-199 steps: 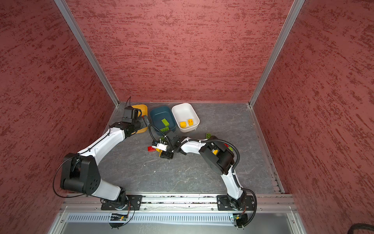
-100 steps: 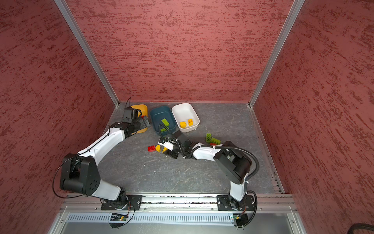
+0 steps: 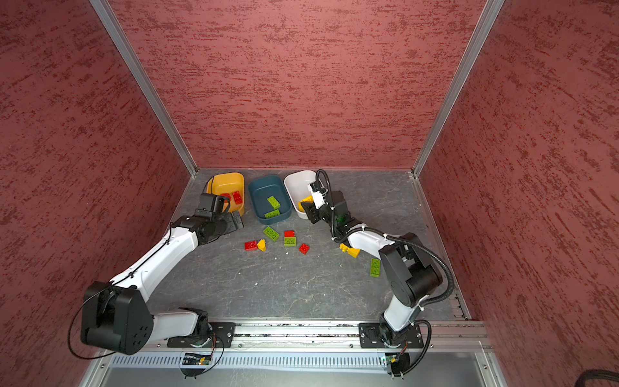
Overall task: Sort the legos into containers by color
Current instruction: 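Lift the yellow brick with the right gripper and drop it into the white tub, then lower the left gripper onto a red brick and grasp it while right gripper hovers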
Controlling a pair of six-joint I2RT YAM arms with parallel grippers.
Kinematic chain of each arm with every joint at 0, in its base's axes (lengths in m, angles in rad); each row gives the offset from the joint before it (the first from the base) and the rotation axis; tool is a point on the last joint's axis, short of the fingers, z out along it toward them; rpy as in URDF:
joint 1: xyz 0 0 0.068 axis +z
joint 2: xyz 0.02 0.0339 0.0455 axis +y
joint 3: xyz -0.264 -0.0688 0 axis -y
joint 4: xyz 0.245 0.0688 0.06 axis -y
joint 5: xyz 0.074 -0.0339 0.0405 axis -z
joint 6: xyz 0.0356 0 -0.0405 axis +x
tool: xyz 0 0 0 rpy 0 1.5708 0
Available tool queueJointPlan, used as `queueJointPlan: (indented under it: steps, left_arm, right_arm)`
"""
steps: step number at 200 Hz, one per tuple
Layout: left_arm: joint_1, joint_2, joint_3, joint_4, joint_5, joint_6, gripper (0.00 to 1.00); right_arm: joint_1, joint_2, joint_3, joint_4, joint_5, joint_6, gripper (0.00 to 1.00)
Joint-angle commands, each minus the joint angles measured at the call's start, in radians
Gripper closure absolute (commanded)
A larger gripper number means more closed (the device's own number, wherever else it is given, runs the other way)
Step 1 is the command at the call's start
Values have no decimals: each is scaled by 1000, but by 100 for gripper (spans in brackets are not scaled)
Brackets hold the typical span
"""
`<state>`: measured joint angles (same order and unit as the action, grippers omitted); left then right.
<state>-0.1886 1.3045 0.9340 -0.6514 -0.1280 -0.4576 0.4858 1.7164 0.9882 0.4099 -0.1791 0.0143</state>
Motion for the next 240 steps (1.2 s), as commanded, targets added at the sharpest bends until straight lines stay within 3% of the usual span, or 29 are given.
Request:
queueJointPlan:
  steps: [1,64,99,129,170,174,177,212,240]
  left_arm:
    - [-12,1,-15,-91,77,-9,1]
    - [-15,120,87,-203,224,71,1]
    - [-18,221,142,-107,340,60,1]
    - [-20,339,213,-84,432,55,1]
    - [-20,413,218,16,527,52,0]
    - [-20,418,216,25,533,53,1]
    - [-20,421,214,33,539,53,1]
    - [-22,443,207,7,564,46,1]
    - [-23,370,115,5,600,49,1]
  right_arm:
    - [-7,68,103,-78,98,54,61]
    - [-27,302,382,-292,208,37,58]
    - [-31,428,562,-368,193,-12,55]
    - [-31,465,651,-423,153,-17,30]
    - [-27,317,480,-299,116,-11,17]
    - [-28,296,454,-278,116,-9,5]
    - [-27,282,433,-263,116,-4,2]
    - [-28,133,255,-185,140,27,1]
    - [-28,51,150,-153,178,43,1]
